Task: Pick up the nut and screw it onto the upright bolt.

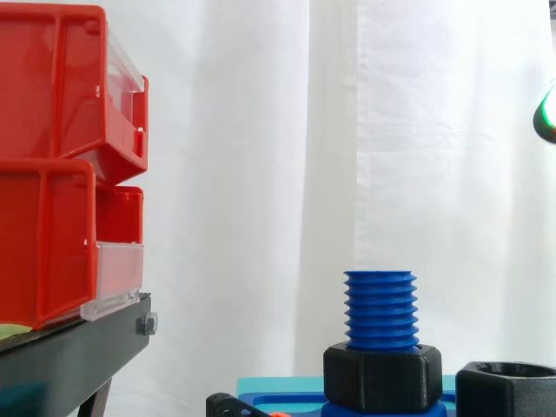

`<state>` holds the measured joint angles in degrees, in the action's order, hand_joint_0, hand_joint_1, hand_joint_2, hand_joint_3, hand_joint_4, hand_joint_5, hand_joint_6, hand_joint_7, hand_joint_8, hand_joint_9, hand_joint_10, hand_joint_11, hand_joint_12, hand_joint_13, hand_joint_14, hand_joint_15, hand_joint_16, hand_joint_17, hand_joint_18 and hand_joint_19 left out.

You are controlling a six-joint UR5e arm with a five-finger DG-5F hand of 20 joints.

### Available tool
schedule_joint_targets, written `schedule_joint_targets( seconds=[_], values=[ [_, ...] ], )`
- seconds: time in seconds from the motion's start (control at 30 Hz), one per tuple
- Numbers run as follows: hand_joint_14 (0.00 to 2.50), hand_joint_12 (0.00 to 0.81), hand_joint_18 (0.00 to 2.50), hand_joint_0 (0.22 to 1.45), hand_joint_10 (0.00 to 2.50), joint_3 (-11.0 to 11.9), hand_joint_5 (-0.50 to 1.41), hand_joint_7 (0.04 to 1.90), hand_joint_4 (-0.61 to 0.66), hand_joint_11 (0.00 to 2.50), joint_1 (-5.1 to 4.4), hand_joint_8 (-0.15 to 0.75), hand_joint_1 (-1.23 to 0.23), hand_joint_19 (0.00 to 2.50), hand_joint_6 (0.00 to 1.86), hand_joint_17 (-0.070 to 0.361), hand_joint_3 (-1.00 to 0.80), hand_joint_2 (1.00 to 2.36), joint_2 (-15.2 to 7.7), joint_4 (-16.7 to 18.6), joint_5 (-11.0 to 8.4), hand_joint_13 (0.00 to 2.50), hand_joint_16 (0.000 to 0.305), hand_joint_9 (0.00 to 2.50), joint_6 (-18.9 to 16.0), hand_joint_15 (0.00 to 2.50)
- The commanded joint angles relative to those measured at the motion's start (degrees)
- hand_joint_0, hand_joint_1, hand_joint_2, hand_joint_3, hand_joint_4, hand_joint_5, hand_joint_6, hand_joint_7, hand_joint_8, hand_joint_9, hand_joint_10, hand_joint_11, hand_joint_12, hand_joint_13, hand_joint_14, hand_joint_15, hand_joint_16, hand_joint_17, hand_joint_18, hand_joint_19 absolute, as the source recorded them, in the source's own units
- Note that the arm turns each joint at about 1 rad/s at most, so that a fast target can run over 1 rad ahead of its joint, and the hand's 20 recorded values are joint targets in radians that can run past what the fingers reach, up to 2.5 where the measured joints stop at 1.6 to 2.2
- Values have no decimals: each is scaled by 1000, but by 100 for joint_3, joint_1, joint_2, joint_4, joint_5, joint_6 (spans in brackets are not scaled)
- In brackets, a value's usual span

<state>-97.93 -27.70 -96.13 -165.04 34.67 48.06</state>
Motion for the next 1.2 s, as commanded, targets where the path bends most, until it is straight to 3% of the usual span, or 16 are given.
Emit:
schedule_joint_targets(
  seconds=[0.0, 0.17, 0.23, 0.27, 0.3, 0.43, 0.63, 0.77, 1.03, 1.17],
  values=[
    [0, 383, 0, 461, 0, 2, -272, 716, 170, 0, -77, 284, -472, 0, 502, 148, -500, 1000, -178, 95, -145, 0, 66, 161, 72, 0],
    [0, 376, 0, 457, 0, -7, -286, 741, 154, 0, -104, 267, -582, 0, 502, 147, -500, 1000, -292, 210, -145, 0, 65, 117, 204, 0],
    [0, 389, 0, 421, 0, -7, -292, 741, 162, 0, -112, 275, -645, 0, 502, 154, -500, 1000, -459, 341, -153, 0, 68, 106, 617, 0],
    [0, 398, 0, 404, 0, -7, -296, 736, 162, 0, -112, 278, -659, 0, 502, 157, -500, 1000, -459, 341, -153, 0, 70, 97, 617, 0],
    [0, 398, 0, 396, 0, -7, -300, 750, 157, 17, -112, 273, -636, 0, 502, 157, -500, 1000, -574, 473, -153, 0, 70, 64, 907, 0],
    [0, 423, 0, 340, 2, -7, -300, 734, 164, 10, -121, 287, -638, 0, 502, 169, -500, 1000, -644, 693, -180, 0, 75, 33, 1100, 0],
    [0, 430, 0, 307, 0, -7, -300, 688, 143, 0, -104, 268, -691, 0, 502, 173, -500, 1000, -899, 1238, -188, 0, 77, 0, 1900, 0],
    [0, 428, 0, 307, 0, -7, -300, 677, 136, 0, -104, 266, -697, 0, 502, 173, -500, 1000, -1083, 1642, -215, 0, 77, 0, 2207, 0],
    [0, 418, 0, 323, 0, 2, -300, 663, 117, 0, -86, 250, -774, 0, 501, 168, -500, 1000, -1479, 2134, -470, 0, 75, 0, 2612, 0],
    [0, 418, 0, 329, 0, 2, -300, 662, 115, 0, -86, 249, -761, 0, 501, 167, -500, 1000, -1488, 2293, -619, 0, 74, 0, 2840, 0]
  ],
)
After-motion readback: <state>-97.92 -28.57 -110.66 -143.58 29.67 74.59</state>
